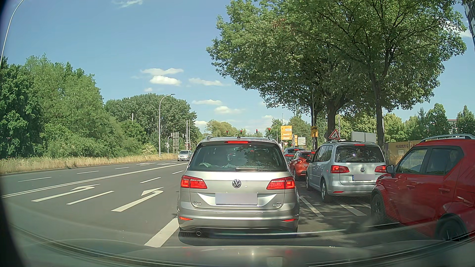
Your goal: Follow the waypoints while adhering to traffic rules and regulations
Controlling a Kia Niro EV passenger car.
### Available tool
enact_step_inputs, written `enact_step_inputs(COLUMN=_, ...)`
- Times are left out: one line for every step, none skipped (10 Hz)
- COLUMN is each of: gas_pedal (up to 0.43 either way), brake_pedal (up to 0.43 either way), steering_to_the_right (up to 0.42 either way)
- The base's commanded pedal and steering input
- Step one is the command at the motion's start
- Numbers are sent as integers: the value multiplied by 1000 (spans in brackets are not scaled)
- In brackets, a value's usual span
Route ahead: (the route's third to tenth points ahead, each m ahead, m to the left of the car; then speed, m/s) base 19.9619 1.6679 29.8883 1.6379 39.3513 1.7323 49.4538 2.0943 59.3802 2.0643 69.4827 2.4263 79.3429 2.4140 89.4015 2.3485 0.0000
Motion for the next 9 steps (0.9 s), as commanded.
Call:
enact_step_inputs(gas_pedal=0, brake_pedal=311, steering_to_the_right=-2)
enact_step_inputs(gas_pedal=0, brake_pedal=311, steering_to_the_right=-2)
enact_step_inputs(gas_pedal=0, brake_pedal=311, steering_to_the_right=-2)
enact_step_inputs(gas_pedal=0, brake_pedal=311, steering_to_the_right=-2)
enact_step_inputs(gas_pedal=0, brake_pedal=311, steering_to_the_right=-1)
enact_step_inputs(gas_pedal=0, brake_pedal=311, steering_to_the_right=-2)
enact_step_inputs(gas_pedal=0, brake_pedal=311, steering_to_the_right=-2)
enact_step_inputs(gas_pedal=0, brake_pedal=311, steering_to_the_right=-2)
enact_step_inputs(gas_pedal=0, brake_pedal=311, steering_to_the_right=-2)
